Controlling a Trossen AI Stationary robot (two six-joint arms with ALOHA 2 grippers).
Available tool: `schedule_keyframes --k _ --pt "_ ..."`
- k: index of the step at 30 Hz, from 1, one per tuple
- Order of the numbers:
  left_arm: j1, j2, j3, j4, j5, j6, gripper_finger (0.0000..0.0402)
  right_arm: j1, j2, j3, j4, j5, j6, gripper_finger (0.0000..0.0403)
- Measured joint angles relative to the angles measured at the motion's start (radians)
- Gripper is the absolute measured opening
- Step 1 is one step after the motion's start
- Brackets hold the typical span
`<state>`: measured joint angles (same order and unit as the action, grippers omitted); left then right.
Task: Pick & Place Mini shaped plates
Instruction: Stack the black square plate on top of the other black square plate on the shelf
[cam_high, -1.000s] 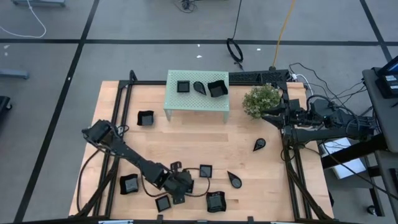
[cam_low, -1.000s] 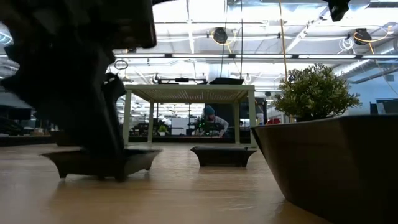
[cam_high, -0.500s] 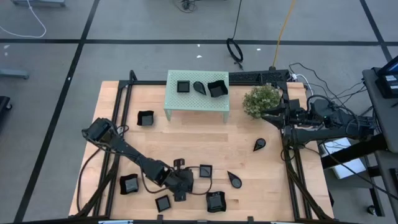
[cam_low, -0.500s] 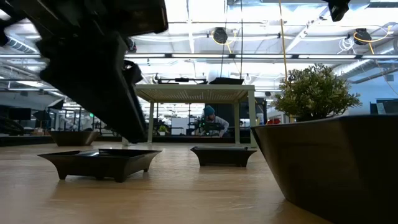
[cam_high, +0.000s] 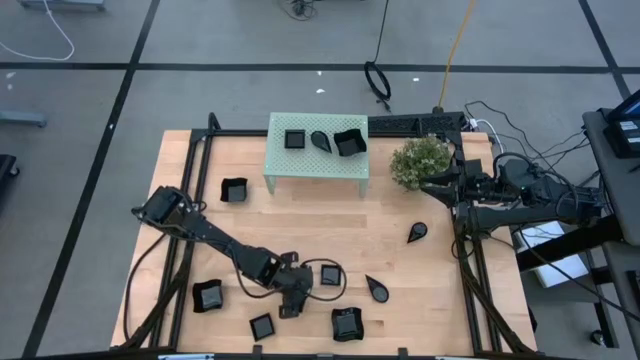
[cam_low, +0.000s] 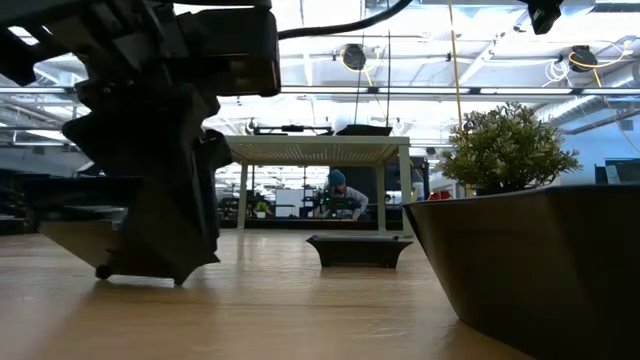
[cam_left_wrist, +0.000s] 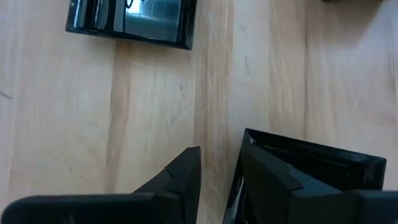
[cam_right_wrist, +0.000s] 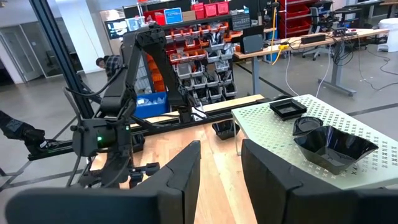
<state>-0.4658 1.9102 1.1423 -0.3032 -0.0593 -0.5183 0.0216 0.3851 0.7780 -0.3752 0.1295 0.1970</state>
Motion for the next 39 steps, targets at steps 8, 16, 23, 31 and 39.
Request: schedule_keyframes --k 8,16,23,31,39 --pt "0.001 -0.008 0.007 0.014 -0.046 -0.010 0.0118 0.000 0.000 0.000 0.000 0.000 0.000 0.0105" --pt "-0.024 -0.008 0.010 -0.008 -0.066 0.017 0.0118 0.000 0.000 0.000 0.000 0.000 0.000 0.0105" --pt "-0.021 0.019 0.010 -0.028 -0.020 0.027 0.0118 0.000 0.000 0.000 0.000 0.000 0.000 0.0105" --pt "-0.021 0.019 0.010 -0.035 -0.046 0.000 0.0093 0.000 0.000 0.000 0.000 0.000 0.000 0.0105" --pt "0.001 -0.004 0.008 -0.043 -0.020 -0.067 0.0013 0.000 0.000 0.000 0.000 0.000 0.000 0.0105"
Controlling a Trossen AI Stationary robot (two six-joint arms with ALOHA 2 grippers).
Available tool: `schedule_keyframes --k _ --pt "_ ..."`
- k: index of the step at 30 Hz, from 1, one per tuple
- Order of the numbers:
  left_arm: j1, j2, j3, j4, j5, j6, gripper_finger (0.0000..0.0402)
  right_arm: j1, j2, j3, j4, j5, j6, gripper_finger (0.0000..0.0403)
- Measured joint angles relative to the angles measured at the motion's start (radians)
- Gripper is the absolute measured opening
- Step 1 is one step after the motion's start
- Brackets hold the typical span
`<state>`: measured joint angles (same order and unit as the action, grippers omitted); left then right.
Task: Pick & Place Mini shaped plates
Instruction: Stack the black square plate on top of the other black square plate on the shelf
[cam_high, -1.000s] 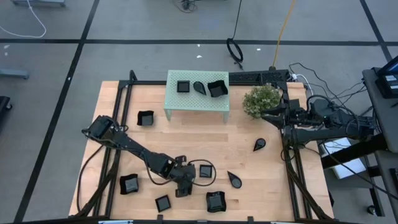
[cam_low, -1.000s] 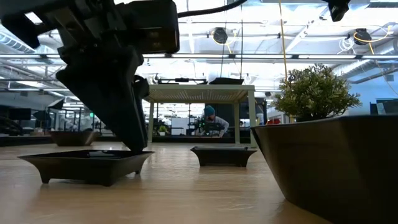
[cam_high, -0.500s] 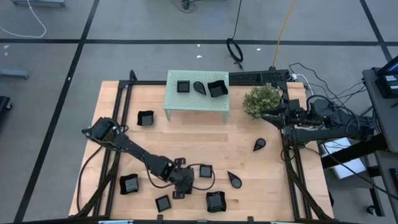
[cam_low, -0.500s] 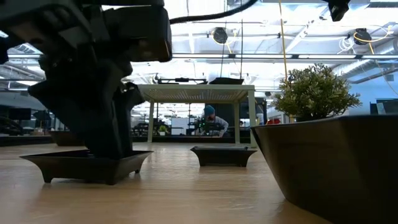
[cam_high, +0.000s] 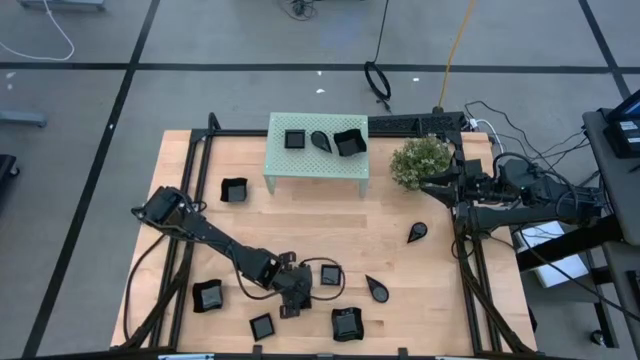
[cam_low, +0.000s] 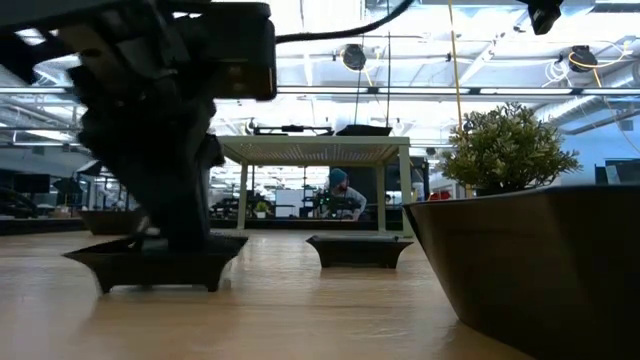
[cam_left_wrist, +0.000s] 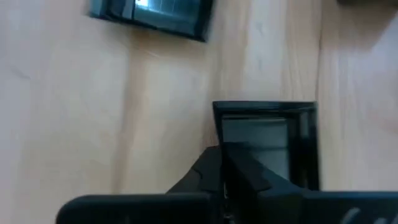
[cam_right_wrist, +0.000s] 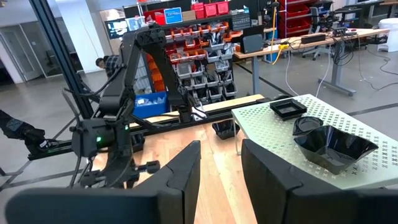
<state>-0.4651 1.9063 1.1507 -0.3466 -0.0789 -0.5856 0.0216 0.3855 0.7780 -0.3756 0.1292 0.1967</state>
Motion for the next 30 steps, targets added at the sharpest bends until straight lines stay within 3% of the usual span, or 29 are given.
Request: schedule_keyframes --k 5,14,19,25,30 --pt "0.071 -0.090 -0.002 -0.038 -0.017 0.029 0.0005 0.000 0.000 0.000 0.000 0.000 0.000 0.0105" --pt "0.327 -0.406 -0.001 -0.064 -0.091 0.184 0.0005 0.000 0.000 0.000 0.000 0.000 0.000 0.0105" --pt "0.463 -0.571 -0.001 -0.073 -0.234 0.215 0.0009 0.000 0.000 0.000 0.000 0.000 0.000 0.0105" --pt "0.587 -0.641 0.000 -0.056 -0.494 0.160 0.0011 0.000 0.000 0.000 -0.001 0.000 0.000 0.0105" --pt "0.685 -0.624 0.000 -0.051 -0.534 0.062 0.0008 0.000 0.000 0.000 -0.001 0.000 0.000 0.0105"
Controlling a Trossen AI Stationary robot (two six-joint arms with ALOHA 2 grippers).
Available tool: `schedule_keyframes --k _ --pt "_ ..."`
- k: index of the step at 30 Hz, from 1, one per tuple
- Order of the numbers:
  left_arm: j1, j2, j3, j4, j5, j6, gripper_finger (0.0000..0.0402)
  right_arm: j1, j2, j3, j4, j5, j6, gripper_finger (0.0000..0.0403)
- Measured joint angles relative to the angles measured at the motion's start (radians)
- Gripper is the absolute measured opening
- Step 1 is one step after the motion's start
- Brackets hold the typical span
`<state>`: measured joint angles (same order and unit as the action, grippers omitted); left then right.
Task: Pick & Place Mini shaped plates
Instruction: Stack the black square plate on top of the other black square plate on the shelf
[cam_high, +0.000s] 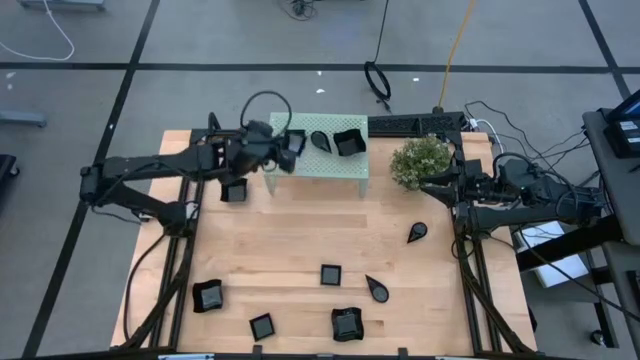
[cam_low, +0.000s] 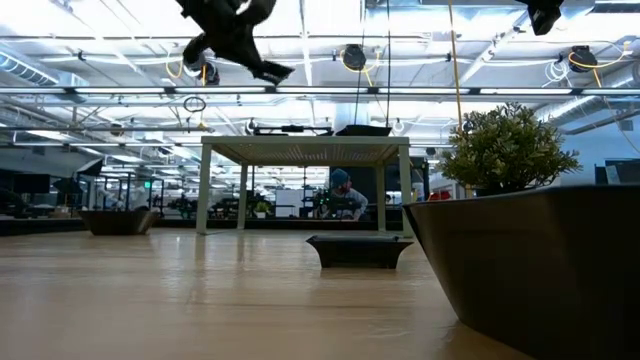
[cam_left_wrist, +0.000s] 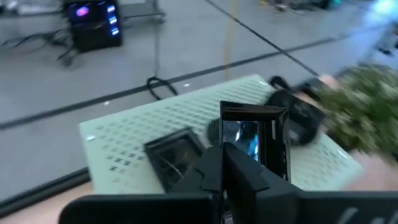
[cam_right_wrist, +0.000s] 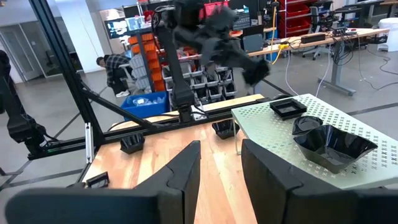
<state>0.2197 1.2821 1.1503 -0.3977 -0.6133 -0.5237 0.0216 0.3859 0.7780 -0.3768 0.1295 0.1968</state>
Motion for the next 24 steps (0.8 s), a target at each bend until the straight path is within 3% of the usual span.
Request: schedule_keyframes --k 7,16,24 --pt "0.113 0.036 0.000 0.004 -0.012 -0.168 0.0018 0.000 0.000 0.000 0.000 0.000 0.000 0.0105" --pt "0.157 0.108 0.000 0.028 0.003 -0.283 0.0005 0.000 0.000 0.000 0.000 0.000 0.000 0.0105" --pt "0.182 0.144 -0.002 0.027 0.113 -0.376 0.0017 0.000 0.000 0.000 0.000 0.000 0.000 0.0105"
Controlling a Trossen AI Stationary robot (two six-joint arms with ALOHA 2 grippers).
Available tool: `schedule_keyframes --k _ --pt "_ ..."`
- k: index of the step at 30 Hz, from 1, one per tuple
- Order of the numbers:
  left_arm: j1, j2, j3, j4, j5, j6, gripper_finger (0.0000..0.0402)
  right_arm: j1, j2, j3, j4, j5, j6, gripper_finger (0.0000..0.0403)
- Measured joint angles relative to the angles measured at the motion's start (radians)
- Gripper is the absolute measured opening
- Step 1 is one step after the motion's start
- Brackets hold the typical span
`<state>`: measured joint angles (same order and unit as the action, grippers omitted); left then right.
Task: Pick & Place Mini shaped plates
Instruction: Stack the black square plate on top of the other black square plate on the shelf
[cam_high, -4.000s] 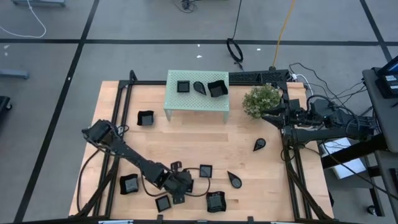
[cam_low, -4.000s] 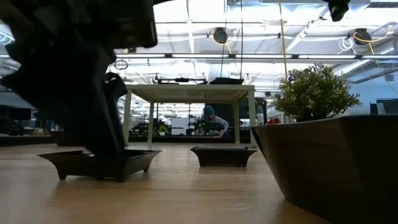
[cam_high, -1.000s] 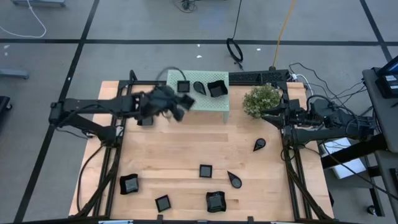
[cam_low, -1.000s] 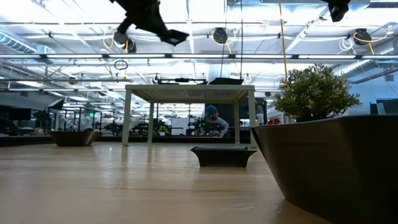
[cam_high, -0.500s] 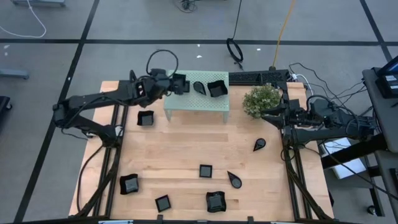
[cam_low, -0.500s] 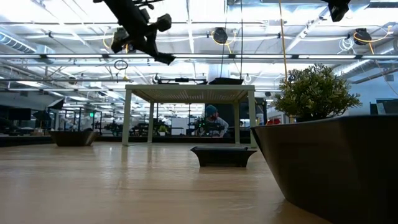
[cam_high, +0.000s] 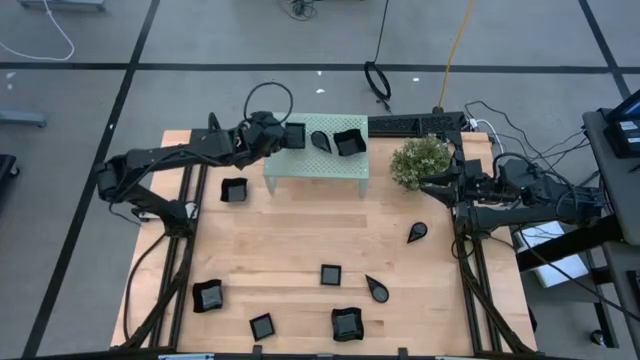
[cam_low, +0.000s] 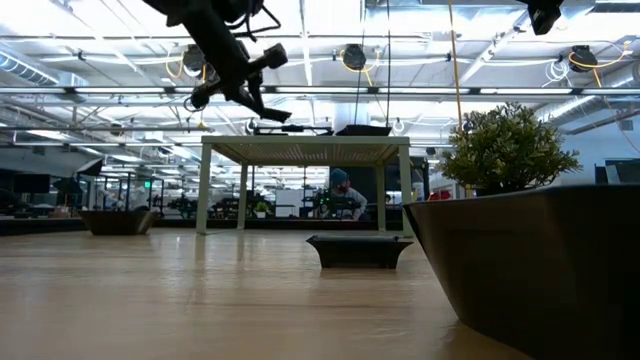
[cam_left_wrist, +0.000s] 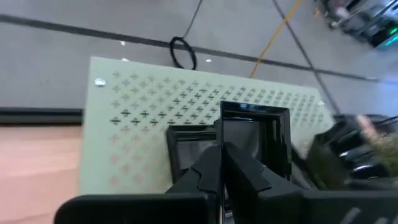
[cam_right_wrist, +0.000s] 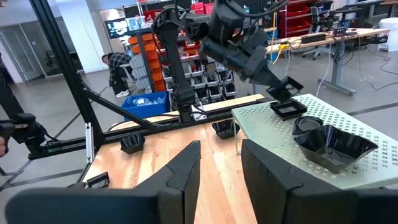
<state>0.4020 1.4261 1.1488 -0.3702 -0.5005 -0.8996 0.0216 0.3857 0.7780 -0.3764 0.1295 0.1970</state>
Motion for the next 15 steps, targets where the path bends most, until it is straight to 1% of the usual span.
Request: schedule_keyframes --k 6,12,15 --pt "0.021 0.040 0.000 0.023 0.052 -0.035 0.0005 0.000 0.000 0.000 0.000 0.000 0.000 0.0105" --pt "0.029 0.043 0.001 0.020 0.065 -0.053 0.0018 0.000 0.000 0.000 0.000 0.000 0.000 0.0105" --pt "0.028 0.043 0.001 -0.003 0.065 -0.053 0.0018 0.000 0.000 0.000 0.000 0.000 0.000 0.0105"
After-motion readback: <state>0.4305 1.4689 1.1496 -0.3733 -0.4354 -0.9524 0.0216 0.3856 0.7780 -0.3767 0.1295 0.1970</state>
